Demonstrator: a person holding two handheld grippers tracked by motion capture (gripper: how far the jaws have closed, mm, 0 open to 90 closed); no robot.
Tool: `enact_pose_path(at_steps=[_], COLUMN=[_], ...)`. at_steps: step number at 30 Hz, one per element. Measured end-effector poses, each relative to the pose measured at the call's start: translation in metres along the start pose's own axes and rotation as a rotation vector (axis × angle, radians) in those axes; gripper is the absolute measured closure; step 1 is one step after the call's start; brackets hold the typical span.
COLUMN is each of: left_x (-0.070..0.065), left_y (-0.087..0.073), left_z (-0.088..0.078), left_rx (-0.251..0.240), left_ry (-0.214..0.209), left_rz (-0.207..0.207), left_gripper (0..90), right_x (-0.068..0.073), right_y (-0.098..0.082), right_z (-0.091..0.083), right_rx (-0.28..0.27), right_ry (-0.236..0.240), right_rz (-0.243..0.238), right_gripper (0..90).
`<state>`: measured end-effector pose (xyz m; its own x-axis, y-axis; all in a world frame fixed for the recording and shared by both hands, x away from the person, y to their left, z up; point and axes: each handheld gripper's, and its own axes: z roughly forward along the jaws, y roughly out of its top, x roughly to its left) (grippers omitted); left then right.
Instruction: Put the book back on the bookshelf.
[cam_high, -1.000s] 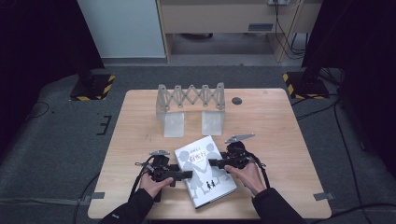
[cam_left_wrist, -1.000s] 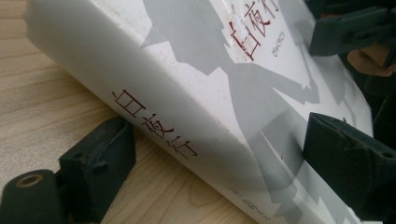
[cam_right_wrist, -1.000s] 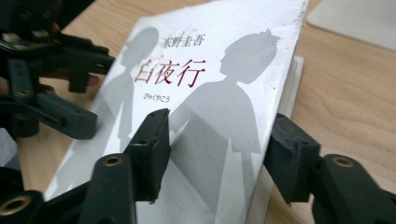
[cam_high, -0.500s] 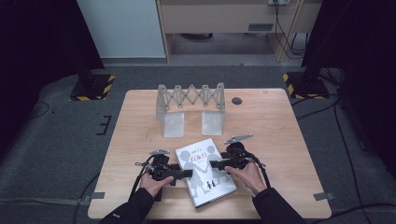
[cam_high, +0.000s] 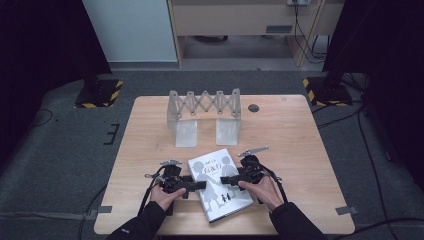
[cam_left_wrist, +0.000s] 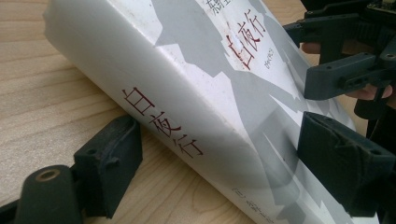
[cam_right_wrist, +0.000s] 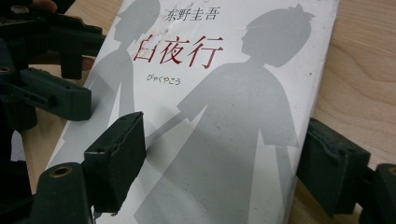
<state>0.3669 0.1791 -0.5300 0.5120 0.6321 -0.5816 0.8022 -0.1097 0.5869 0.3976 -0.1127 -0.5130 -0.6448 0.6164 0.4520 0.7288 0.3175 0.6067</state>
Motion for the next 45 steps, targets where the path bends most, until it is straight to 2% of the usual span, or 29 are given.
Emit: enact_pose_path(at_steps=[4, 9, 19, 25, 28, 31, 32, 36, 39, 40, 41, 42, 45], left_x=[0.0015, 0.0024, 0.002, 0.0025, 0.0001, -0.0052, -0.0059, -0.0051, -0.0062, -0.0072, -0.0072, -0.0074, -0.0063], left_y=[0.0014, 0.0026, 0.0046, 0.0008, 0.0006, -0.0003, -0.0005, -0.0011, -0.0014, -0.0016, -0.0016, -0.0013, -0.0007], left_z=[-0.0011, -0.0022, -0.0017, -0.0012, 0.0, 0.006, 0.0063, 0.0059, 0.0063, 0.0068, 0.0068, 0.0061, 0.0053], left_rx=[0.0, 0.007, 0.021, -0.005, -0.007, -0.027, -0.033, -0.044, -0.045, -0.045, -0.045, -0.043, -0.045], left_ry=[0.004, 0.009, 0.013, 0.0, 0.012, -0.003, 0.001, -0.007, 0.004, 0.02, 0.02, 0.047, 0.057], left_rz=[-0.027, -0.028, -0.028, -0.02, -0.018, -0.041, -0.051, -0.073, -0.069, -0.048, -0.048, -0.032, -0.028], left_gripper=[16.2, 16.6, 16.5, 15.6, 12.6, 1.2, 0.0, 0.0, 0.1, 0.4, 1.9, 5.7, 11.7], right_x=[-0.0004, -0.0014, -0.0034, -0.0039, -0.0038, -0.0036, -0.0034, -0.004, -0.0041, -0.0042, -0.0042, -0.0043, -0.0047], right_y=[-0.0011, -0.0014, -0.0021, -0.0023, -0.0023, -0.0024, -0.0025, -0.0026, -0.0026, -0.0028, -0.0028, -0.0029, -0.0032], right_z=[-0.002, -0.0042, -0.0031, -0.0026, -0.0028, -0.0029, -0.003, -0.0029, -0.0028, -0.0029, -0.0029, -0.0034, -0.0042], right_rx=[-0.029, -0.069, -0.07, -0.069, -0.071, -0.074, -0.075, -0.076, -0.077, -0.077, -0.077, -0.077, -0.08], right_ry=[-0.006, -0.006, 0.002, 0.002, 0.0, -0.002, -0.003, 0.0, 0.0, 0.001, 0.001, 0.001, 0.0], right_rz=[-0.022, -0.028, -0.012, 0.006, 0.003, -0.003, -0.005, -0.004, -0.005, -0.001, -0.001, -0.002, 0.002], right_gripper=[27.5, 33.9, 33.8, 33.6, 33.6, 33.6, 33.6, 33.7, 33.6, 33.7, 33.7, 33.7, 33.7])
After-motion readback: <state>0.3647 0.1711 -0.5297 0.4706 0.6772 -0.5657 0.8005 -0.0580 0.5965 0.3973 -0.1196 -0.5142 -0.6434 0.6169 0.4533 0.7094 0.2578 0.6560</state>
